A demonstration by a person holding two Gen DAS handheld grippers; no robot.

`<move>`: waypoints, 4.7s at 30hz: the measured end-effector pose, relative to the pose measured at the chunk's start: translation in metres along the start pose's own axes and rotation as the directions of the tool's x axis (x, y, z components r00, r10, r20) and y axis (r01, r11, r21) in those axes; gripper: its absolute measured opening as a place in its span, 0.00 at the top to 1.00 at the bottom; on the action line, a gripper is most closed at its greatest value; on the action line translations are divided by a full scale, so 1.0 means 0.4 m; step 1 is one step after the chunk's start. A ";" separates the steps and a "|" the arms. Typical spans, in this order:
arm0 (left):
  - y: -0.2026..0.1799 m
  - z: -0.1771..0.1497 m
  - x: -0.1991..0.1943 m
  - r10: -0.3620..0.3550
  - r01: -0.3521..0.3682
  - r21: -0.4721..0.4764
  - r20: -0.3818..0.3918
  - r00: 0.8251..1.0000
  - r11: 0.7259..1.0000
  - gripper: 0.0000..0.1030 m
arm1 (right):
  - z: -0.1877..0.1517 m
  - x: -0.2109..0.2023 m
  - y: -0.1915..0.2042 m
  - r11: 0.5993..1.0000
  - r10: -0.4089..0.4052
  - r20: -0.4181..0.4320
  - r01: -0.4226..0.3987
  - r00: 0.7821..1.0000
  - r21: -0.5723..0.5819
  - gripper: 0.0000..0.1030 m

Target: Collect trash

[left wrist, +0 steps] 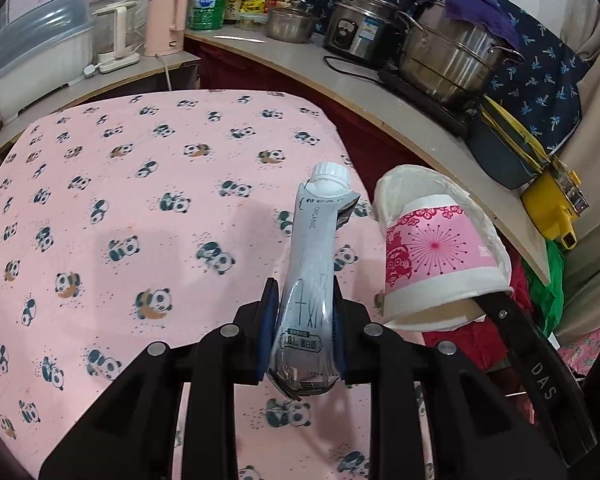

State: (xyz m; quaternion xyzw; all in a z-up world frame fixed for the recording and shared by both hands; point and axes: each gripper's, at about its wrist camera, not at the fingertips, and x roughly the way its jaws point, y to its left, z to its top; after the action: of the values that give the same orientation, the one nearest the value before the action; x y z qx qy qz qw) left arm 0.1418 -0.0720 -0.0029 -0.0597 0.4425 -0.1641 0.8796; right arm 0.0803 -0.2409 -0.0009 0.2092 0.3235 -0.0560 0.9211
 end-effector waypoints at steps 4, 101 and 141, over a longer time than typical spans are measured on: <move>-0.077 0.017 0.022 -0.030 0.030 0.039 0.000 1.000 0.999 0.77 | 0.020 -0.009 -0.049 0.999 -0.027 0.020 0.026 0.999 0.028 0.97; -0.237 -0.043 0.070 0.097 -0.126 0.256 0.123 0.988 0.958 0.14 | 0.045 -0.072 -0.198 0.967 -0.239 0.040 0.242 0.970 -0.082 0.17; -0.204 -0.155 -0.033 0.158 -0.188 0.226 0.144 0.977 0.956 0.08 | -0.075 -0.152 -0.178 0.953 -0.259 0.012 0.258 0.966 -0.156 0.06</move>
State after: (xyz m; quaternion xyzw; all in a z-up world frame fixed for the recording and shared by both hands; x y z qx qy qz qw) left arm 0.0657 -0.1415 -0.0097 0.0753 0.3676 -0.1342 0.9172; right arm -0.0015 -0.2946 -0.0093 0.0923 0.3553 -0.1496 0.9181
